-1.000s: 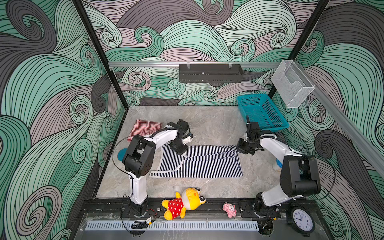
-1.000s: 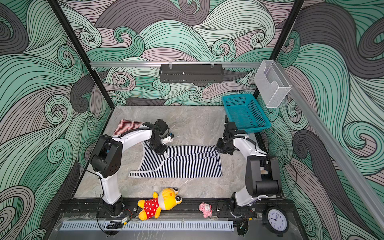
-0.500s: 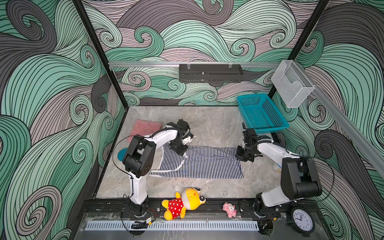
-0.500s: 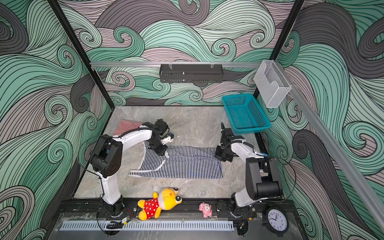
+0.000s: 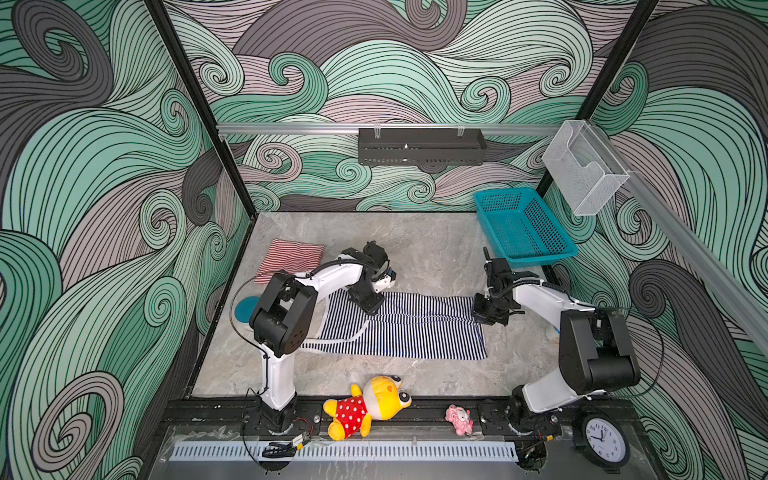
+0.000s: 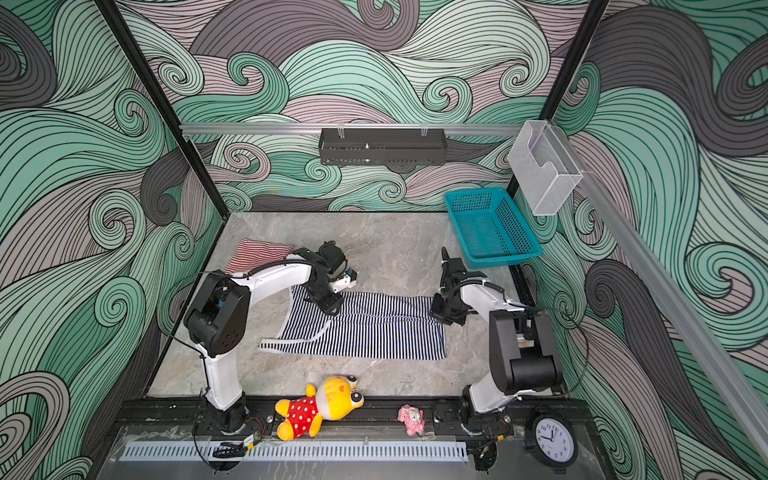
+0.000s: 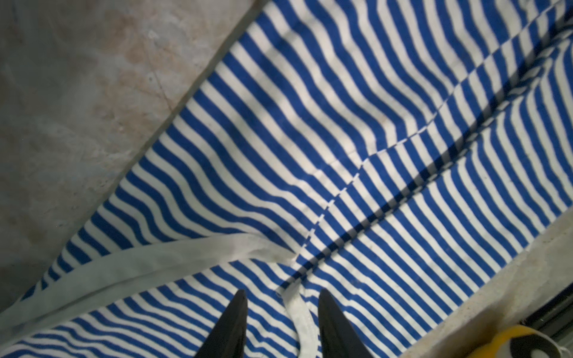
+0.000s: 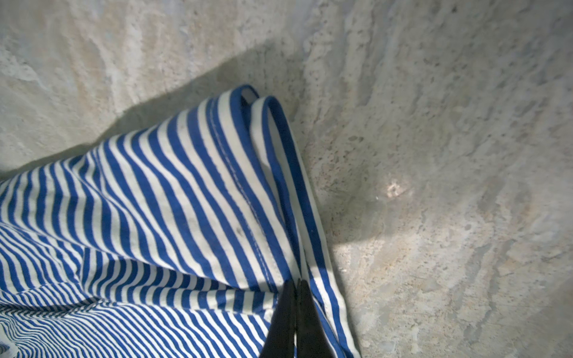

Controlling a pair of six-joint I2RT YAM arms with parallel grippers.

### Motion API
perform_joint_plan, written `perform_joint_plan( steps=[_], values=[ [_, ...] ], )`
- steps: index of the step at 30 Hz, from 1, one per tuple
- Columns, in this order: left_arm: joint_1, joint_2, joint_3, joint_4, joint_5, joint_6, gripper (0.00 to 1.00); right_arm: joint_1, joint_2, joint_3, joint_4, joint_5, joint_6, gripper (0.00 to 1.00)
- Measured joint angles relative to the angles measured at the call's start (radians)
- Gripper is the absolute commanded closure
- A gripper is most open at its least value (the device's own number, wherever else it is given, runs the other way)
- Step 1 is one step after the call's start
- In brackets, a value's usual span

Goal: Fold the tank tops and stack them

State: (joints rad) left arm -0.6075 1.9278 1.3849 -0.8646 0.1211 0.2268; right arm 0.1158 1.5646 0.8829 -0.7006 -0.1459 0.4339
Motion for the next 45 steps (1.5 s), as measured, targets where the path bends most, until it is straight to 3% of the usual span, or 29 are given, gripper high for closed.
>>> perform_joint_plan(
  steps=[7,14,21,25,29,45],
  values=[
    [-0.070,0.034,-0.013,0.060,-0.126,0.032,0.58,0.000,0.001,0.000,0.002,0.000,0.000,1.00],
    [-0.083,0.034,-0.056,0.117,-0.252,0.061,0.58,0.000,0.001,0.000,0.003,0.000,0.000,1.00],
    [-0.083,0.034,-0.059,0.126,-0.262,0.092,0.66,0.000,0.001,0.001,0.002,0.000,0.000,1.00],
    [-0.083,0.034,-0.061,0.126,-0.249,0.107,0.88,0.000,0.001,0.003,0.002,0.000,0.000,1.00],
    [-0.083,0.034,-0.061,0.126,-0.248,0.116,0.98,0.000,0.002,0.003,0.002,0.000,0.000,1.00],
    [-0.083,-0.089,-0.113,0.104,-0.248,0.117,1.00,0.000,-0.002,0.005,-0.004,0.005,0.000,1.00]
  ],
)
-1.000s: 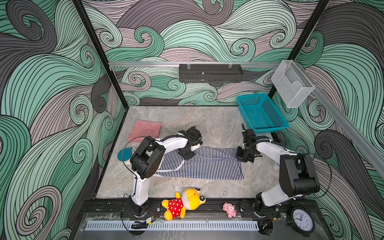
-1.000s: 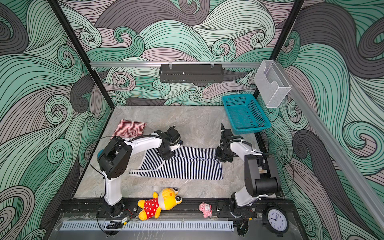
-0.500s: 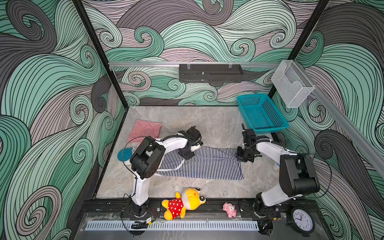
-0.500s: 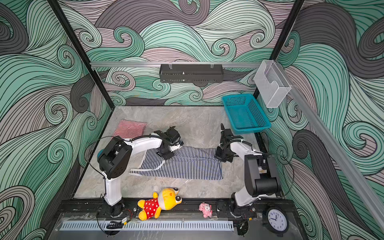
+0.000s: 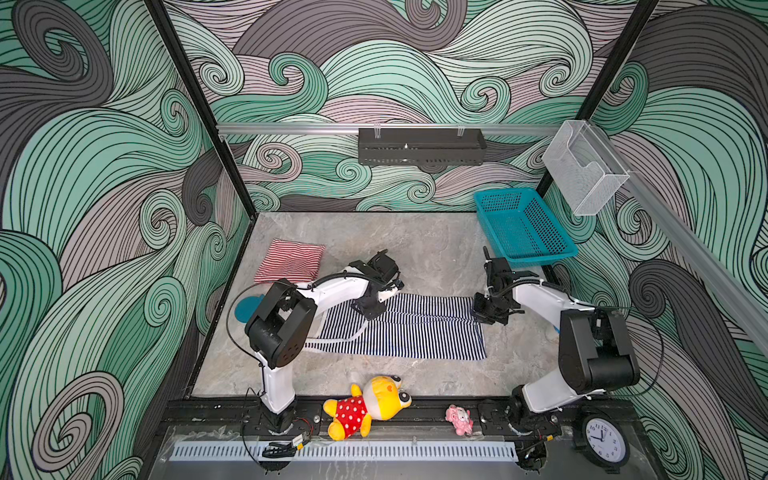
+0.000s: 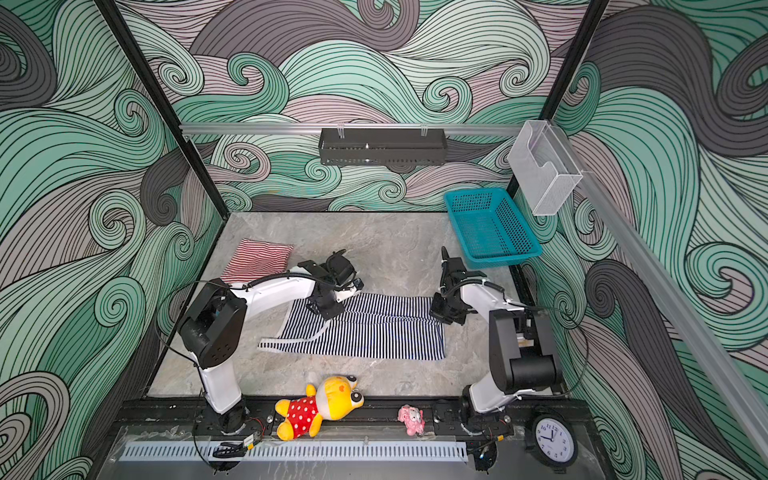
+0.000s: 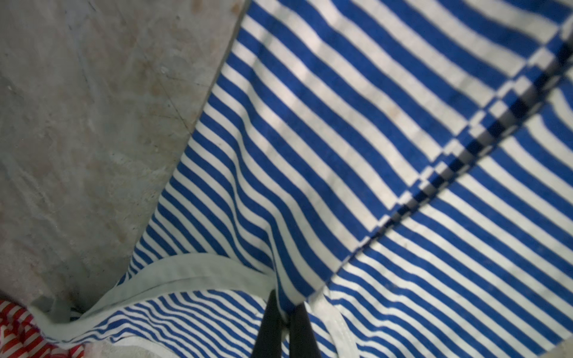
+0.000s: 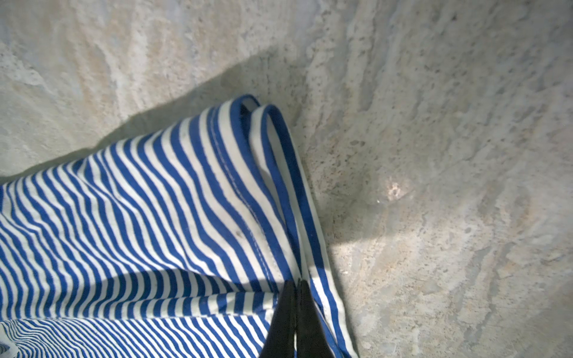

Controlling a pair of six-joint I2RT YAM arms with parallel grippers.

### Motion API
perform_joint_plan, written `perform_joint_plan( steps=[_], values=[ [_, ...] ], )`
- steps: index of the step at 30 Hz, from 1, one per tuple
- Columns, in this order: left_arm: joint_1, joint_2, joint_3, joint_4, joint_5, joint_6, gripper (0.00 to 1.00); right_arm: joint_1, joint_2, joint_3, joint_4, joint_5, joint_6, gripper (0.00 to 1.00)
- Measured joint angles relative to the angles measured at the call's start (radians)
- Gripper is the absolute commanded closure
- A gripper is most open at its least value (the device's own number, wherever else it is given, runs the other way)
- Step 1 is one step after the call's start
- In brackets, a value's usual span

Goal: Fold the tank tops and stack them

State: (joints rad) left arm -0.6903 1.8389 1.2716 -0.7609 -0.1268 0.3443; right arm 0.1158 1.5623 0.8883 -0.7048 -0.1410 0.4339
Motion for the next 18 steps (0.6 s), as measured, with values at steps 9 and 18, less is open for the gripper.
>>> perform_joint_plan(
  steps=[9,18],
  values=[
    [-0.006,-0.006,-0.029,-0.018,0.019,0.000,1.00,-0.001,-0.008,0.000,-0.010,0.011,0.000,1.00],
    [-0.045,0.024,-0.053,-0.032,0.031,0.000,0.99,-0.016,-0.026,0.000,-0.009,0.031,0.012,1.00]
  ],
)
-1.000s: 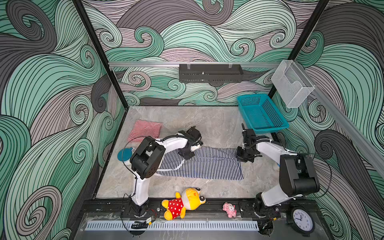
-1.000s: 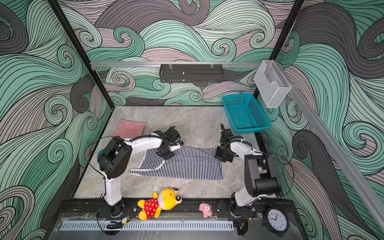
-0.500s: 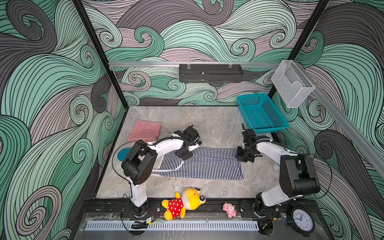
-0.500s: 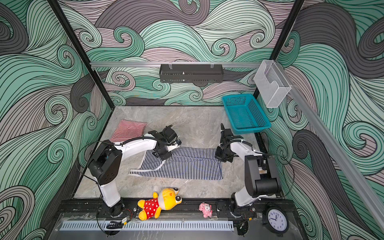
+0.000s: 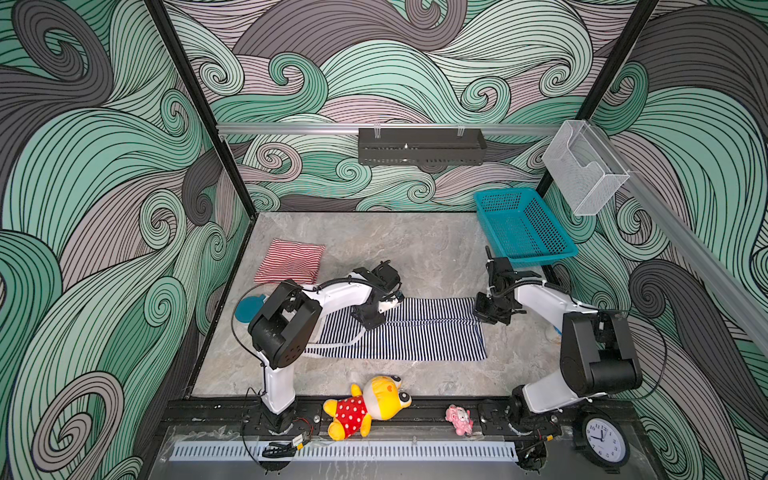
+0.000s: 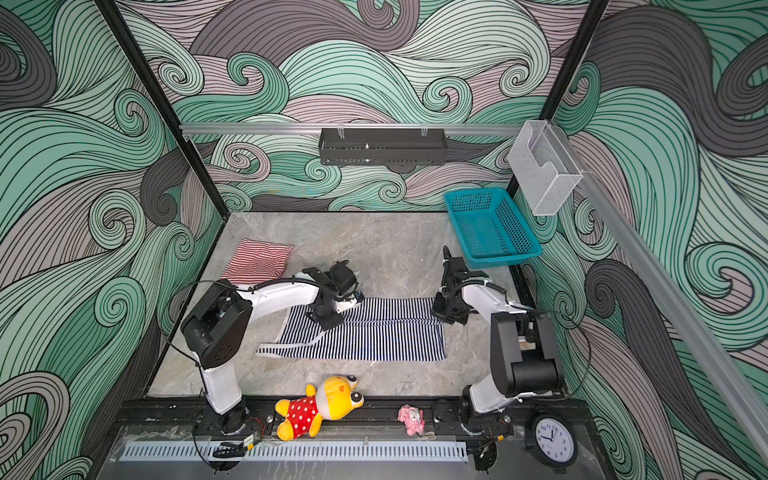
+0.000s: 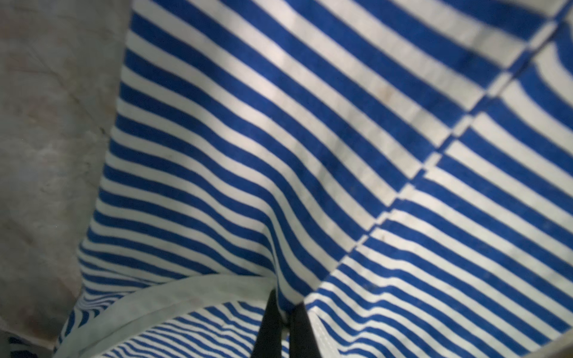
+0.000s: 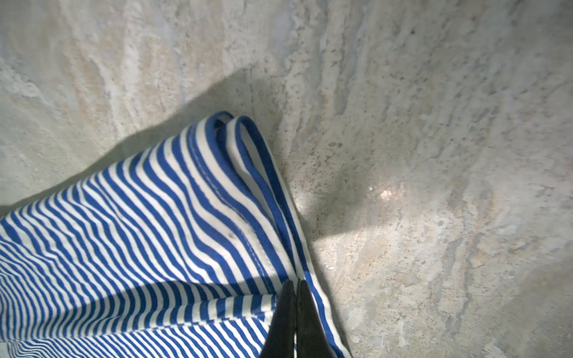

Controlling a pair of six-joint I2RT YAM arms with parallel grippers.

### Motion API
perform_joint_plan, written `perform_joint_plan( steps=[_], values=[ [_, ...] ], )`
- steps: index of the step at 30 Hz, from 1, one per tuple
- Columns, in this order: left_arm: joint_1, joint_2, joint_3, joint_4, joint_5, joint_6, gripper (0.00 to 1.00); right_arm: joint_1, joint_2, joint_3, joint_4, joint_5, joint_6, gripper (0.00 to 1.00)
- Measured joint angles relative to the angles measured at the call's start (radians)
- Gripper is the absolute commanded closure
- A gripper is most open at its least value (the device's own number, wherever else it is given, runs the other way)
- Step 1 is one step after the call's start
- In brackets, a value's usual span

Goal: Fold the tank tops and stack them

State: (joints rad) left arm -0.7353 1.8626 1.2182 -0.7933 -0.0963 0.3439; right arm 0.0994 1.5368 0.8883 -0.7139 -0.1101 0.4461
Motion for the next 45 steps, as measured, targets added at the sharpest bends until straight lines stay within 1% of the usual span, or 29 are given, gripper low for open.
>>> perform_joint_plan(
  steps=[3,4,6,8,12,15,20,23,26,28,32,36,38,42,45],
  values=[
    [-0.010,0.001,-0.004,-0.005,0.003,0.000,0.97,-0.005,-0.006,0.000,0.003,0.001,0.004,1.00],
    [-0.014,0.002,-0.004,-0.006,0.003,0.000,0.95,-0.005,-0.004,0.000,0.005,0.000,0.005,0.99],
    [-0.019,0.007,-0.004,-0.006,0.001,-0.002,0.89,-0.005,0.003,0.000,0.010,-0.002,0.008,0.88],
    [-0.019,0.013,-0.004,-0.006,-0.006,-0.011,0.83,-0.005,0.013,0.000,0.013,-0.005,0.011,0.82],
    [-0.019,0.013,-0.004,-0.007,-0.034,-0.020,0.62,-0.006,0.010,0.000,0.014,-0.006,0.020,0.71],
    [-0.017,0.005,-0.004,-0.016,-0.042,-0.028,0.50,-0.002,-0.018,0.000,0.014,-0.005,0.034,0.70],
    [0.025,-0.059,0.012,-0.069,-0.022,-0.036,0.49,0.048,-0.055,0.008,0.023,-0.009,0.078,0.73],
    [0.094,-0.082,0.066,-0.081,-0.021,-0.041,0.49,0.099,-0.030,0.017,0.053,-0.026,0.109,0.76],
    [0.176,-0.071,0.127,-0.074,-0.036,-0.043,0.49,0.139,0.035,0.035,0.092,-0.047,0.132,0.76],
    [0.228,-0.039,0.182,-0.069,-0.062,-0.045,0.49,0.154,0.086,0.045,0.119,-0.059,0.142,0.76],
    [0.307,0.089,0.309,-0.059,-0.111,-0.045,0.49,0.163,0.161,0.062,0.161,-0.089,0.161,0.76],
    [0.351,0.227,0.415,-0.067,-0.151,-0.045,0.49,0.167,0.182,0.076,0.197,-0.101,0.169,0.75],
    [0.368,0.267,0.443,-0.078,-0.153,-0.045,0.48,0.170,0.184,0.076,0.204,-0.102,0.172,0.74],
    [0.405,0.276,0.449,-0.124,-0.119,-0.048,0.47,0.171,0.185,0.076,0.207,-0.102,0.175,0.73],
    [0.428,0.274,0.446,-0.138,-0.117,-0.049,0.47,0.172,0.185,0.076,0.207,-0.101,0.175,0.74]
  ],
)
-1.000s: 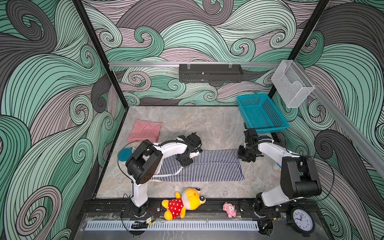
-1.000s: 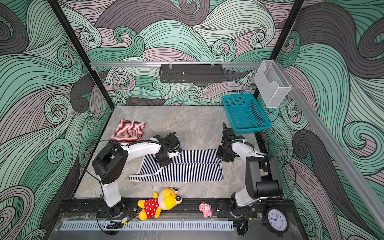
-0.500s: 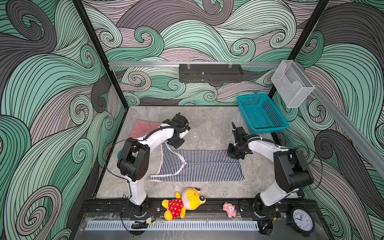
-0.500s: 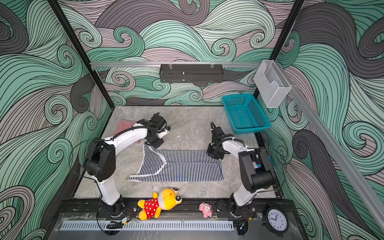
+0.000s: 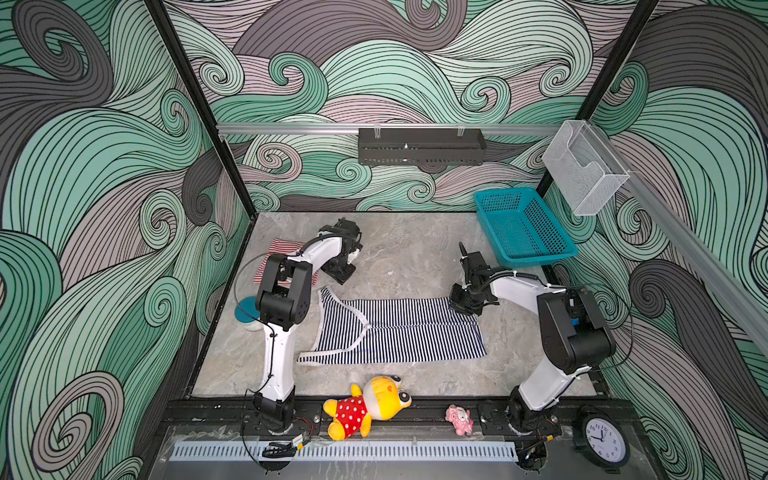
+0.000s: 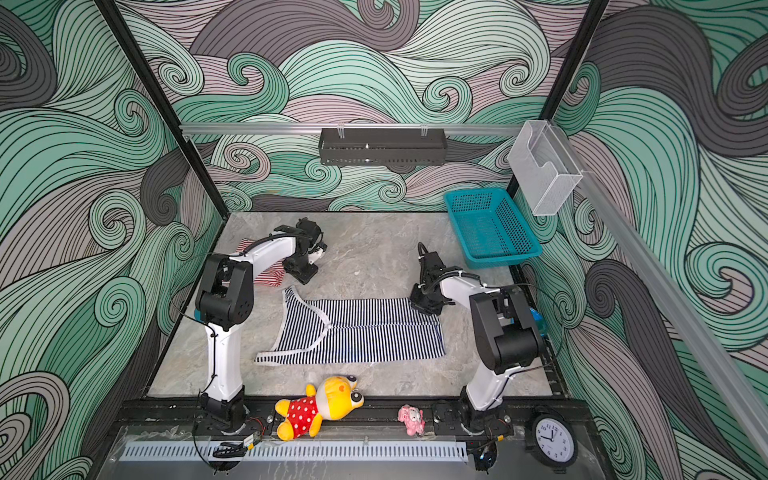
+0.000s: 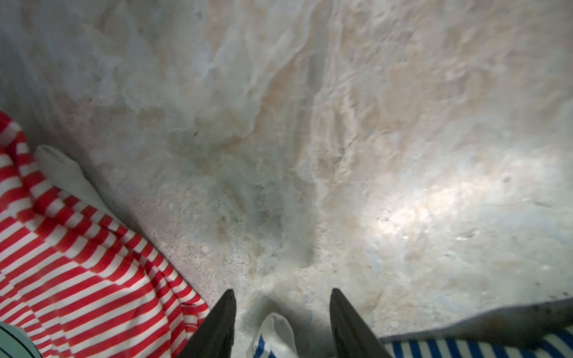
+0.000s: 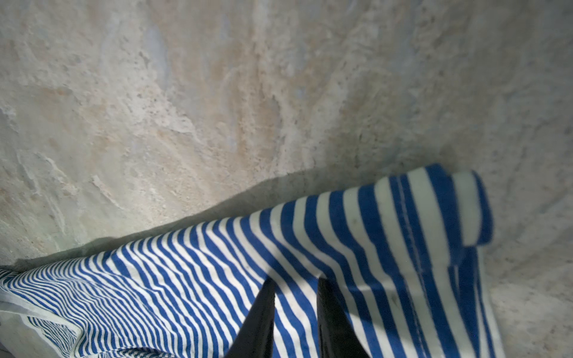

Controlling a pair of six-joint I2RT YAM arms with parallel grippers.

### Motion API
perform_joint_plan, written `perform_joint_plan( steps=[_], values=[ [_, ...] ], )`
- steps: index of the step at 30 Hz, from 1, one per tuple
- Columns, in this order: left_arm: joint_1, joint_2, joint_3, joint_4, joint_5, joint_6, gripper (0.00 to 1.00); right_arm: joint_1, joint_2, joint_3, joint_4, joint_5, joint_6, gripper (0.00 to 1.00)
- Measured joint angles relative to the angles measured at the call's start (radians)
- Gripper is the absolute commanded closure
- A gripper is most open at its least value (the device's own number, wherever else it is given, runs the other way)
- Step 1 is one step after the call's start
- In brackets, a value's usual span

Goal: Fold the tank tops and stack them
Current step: 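Open the left gripper toward the red top while the right holds the fold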

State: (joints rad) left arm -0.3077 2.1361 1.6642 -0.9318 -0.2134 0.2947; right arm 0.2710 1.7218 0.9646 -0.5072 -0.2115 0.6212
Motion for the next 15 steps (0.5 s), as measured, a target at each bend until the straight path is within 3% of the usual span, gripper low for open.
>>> perform_joint_plan(
  steps=[10,11,13,15],
  values=[
    [0.018,-0.021,-0.096,-0.021,-0.045,0.012,0.49,0.000,0.000,0.000,0.000,0.002,0.000,0.74],
    [0.020,-0.032,-0.105,-0.023,-0.045,0.013,0.54,0.000,0.000,0.000,0.000,0.002,0.000,0.74],
    [0.023,-0.050,-0.116,-0.028,-0.045,0.016,0.75,0.000,-0.001,-0.003,0.002,0.002,0.000,0.74],
    [0.029,-0.077,-0.123,-0.034,-0.040,0.012,0.85,0.000,-0.004,-0.007,0.006,0.002,0.001,0.74]
  ],
)
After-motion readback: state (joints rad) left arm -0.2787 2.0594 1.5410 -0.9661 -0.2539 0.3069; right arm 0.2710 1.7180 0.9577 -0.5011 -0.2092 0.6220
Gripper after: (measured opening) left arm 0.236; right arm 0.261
